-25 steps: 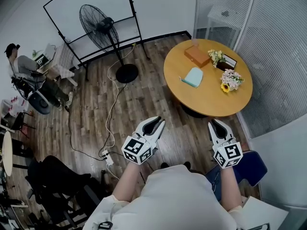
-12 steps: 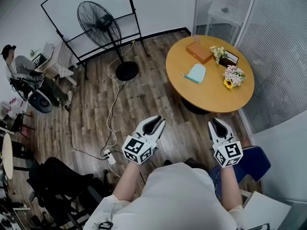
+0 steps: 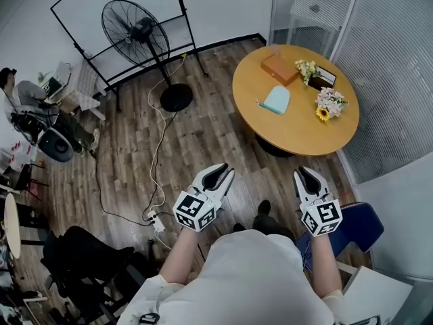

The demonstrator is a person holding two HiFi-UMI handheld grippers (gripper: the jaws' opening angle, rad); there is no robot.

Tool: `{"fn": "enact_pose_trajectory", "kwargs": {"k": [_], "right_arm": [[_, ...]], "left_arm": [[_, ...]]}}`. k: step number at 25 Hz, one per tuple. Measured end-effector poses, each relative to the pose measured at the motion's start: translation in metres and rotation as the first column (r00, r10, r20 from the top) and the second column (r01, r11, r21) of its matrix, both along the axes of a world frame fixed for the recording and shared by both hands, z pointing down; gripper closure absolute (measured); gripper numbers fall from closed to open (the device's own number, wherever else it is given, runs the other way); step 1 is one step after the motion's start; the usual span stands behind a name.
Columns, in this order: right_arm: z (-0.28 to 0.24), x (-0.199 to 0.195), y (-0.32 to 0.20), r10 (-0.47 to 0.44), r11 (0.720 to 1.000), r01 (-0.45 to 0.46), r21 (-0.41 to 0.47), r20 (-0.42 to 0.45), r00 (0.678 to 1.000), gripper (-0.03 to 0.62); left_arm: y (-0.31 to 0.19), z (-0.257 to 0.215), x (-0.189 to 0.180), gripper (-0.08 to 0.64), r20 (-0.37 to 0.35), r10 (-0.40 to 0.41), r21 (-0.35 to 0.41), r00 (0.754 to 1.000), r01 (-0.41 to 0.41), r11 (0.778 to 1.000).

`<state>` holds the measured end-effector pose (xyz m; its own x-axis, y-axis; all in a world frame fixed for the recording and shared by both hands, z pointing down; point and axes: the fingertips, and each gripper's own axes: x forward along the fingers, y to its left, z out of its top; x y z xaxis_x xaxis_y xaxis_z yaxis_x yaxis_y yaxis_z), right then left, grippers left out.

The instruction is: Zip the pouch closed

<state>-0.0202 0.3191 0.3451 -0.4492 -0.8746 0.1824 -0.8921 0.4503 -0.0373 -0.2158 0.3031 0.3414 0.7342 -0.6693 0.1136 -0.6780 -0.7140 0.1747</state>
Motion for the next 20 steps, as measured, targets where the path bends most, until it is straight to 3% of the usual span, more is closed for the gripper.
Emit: {"fn": "enact_pose_trajectory", "kwargs": {"k": [7, 20], "right_arm": [[0.014, 0.011, -0.038, -0.007, 1.0, 0.007, -0.025, 0.016, 1.0, 0.527], [0.034, 0.055, -0.167, -0.049, 0.996, 0.051, -0.067, 0.039, 0.998, 0.528]], "left_arm": [[-0.035, 0.011, 0.015, 0.48, -0.001, -0.004, -0.025, 1.0, 0.004, 1.0], [-0.155, 0.022, 0.063, 0.48, 0.048, -0.011, -0.04, 0.999, 0.013, 0.999]]}}
